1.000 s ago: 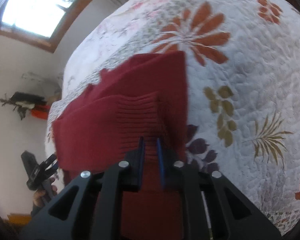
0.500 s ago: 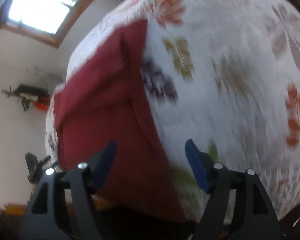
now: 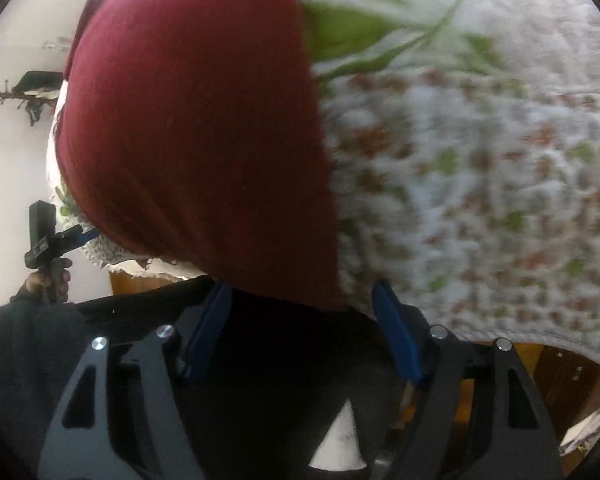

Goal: Fold small clothes

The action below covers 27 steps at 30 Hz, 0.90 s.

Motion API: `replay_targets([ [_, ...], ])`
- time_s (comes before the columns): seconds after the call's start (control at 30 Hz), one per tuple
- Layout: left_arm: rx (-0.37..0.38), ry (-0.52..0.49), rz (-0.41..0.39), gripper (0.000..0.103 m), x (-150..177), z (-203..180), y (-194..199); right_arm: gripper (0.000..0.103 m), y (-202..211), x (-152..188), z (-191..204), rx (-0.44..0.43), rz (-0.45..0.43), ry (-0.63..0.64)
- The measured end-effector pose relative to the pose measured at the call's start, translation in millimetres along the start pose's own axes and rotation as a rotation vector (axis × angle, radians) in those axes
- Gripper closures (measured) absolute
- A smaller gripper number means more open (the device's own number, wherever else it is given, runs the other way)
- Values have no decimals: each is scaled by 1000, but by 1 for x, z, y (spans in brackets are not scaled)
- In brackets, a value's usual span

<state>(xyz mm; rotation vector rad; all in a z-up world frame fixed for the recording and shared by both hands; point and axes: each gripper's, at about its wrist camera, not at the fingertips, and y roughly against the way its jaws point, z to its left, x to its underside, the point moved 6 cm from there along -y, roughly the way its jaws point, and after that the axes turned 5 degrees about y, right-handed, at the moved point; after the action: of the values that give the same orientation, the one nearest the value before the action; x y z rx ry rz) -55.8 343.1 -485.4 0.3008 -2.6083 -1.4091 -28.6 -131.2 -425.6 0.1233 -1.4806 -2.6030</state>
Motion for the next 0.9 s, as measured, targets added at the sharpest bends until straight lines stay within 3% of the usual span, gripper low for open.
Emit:
replay_targets([
  [0.13,14,-12,-25,4,0,-3,-2,36,-14,-8,13,-15,-7,36],
  [0.3,-11,-42,-33,4,-4,-1,-8,41,-23,-17,1,-38,-25,-21],
  [0.57,23,-76,30,4,-2,-17,-40,52,-14,-16,-1,-60,-15,-24],
  [0.7,37,-47,44,5,-4,-16,-50,55,-9,-18,-2,-91,4,-26],
  [0.8,94,-1,86,15,-6,-10,-46,63,-8,-13,3,-112,20,-11],
  [0.87,127,15,112,51,-6,-9,-45,66,-8,-11,-1,-122,23,-20],
  [0.9,122,3,123,55,-5,-8,-44,66,-6,-11,-5,-124,22,-26],
])
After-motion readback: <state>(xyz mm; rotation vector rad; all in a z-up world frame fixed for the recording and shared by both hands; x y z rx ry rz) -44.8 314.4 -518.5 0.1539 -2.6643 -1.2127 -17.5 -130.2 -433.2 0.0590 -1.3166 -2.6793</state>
